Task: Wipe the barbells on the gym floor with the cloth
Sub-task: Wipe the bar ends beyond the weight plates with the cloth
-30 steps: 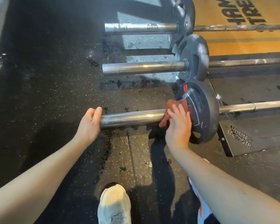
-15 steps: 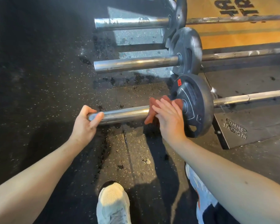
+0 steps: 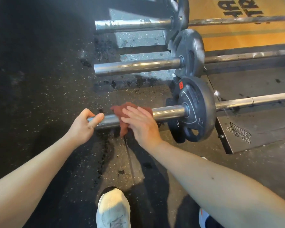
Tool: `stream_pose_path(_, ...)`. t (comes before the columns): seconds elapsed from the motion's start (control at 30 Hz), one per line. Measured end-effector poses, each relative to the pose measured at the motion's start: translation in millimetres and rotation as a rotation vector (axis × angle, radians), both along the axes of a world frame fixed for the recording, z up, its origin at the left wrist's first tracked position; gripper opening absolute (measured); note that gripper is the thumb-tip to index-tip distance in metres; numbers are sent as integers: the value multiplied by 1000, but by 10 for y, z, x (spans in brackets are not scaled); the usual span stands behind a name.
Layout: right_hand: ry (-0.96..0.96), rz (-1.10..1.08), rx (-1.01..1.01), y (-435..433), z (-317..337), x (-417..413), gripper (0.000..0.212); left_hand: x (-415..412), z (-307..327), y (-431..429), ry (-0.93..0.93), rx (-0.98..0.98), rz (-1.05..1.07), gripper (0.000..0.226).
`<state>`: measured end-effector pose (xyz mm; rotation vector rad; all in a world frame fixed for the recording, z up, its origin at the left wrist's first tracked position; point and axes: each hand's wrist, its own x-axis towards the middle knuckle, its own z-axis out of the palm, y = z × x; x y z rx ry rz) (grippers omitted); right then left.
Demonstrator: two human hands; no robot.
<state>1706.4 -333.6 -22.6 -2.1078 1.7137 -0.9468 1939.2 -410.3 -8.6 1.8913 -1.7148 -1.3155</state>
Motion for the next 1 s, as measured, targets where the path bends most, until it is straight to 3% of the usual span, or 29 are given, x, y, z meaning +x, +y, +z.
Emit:
stream_pose_path(0.17,56,-299,61,326,48,-1019,38,8,29,42,7,19,-22,36)
stream_pose_path(0.3,191,-478,150,358,29,-708,46,67,32,99,62,70,0,46)
stream_pose_path(0.47,267,-163,68,72,-10,188,48,320,37,184,213,96,86,51)
stream_pose_path(0.6,311,131,29,-191,-59,744,50,395,102,222,273,43,196,30)
stream_pose_path(0.8,574,283,33,-205,-50,84,82,394,86,295,272,21,182,16)
stream_pose_path(1.0,682,89,87,22,178,-1068,75,385,-8,264,319,25,196,12)
